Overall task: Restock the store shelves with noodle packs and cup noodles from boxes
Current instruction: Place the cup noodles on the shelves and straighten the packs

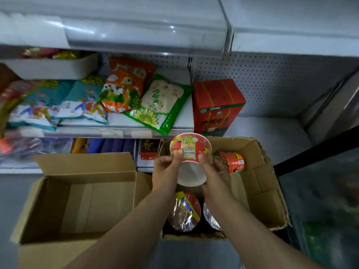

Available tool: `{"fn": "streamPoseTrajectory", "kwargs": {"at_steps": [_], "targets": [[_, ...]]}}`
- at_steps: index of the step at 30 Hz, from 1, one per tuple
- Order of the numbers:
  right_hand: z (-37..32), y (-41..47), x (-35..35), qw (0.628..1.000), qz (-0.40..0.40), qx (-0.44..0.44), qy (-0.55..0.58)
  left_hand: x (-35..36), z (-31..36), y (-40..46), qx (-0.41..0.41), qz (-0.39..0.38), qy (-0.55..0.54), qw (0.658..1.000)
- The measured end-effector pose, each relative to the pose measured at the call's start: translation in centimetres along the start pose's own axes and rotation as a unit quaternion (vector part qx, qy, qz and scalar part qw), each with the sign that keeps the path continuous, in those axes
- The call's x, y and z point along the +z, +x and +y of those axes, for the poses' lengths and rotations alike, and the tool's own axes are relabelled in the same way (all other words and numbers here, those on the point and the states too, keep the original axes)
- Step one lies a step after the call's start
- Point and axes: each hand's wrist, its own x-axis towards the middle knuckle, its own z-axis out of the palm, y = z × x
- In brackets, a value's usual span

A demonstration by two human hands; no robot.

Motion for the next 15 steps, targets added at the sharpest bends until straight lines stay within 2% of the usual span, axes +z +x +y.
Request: {"fn": "streamPoseTrajectory", "kwargs": {"at_steps": [5, 9, 15], "targets": [[-3.8, -3.7, 2.9, 0.997, -0.052, -0.049, -0.034, -0.5, 4.7, -3.2, 0.050, 0.018, -0.008, 0.999], [-6.2, -6.3, 5.6, 0.992, -0.091, -0.084, -0.010, -1.7, 8.3, -5.3, 0.078, 0.015, -0.024, 0.997], [-8.4, -8.9, 9.1, 0.980, -0.152, -0.128, -0.004, -5.8, 11.8, -6.9, 0.089, 0.002, -0.136, 0.987]]}}
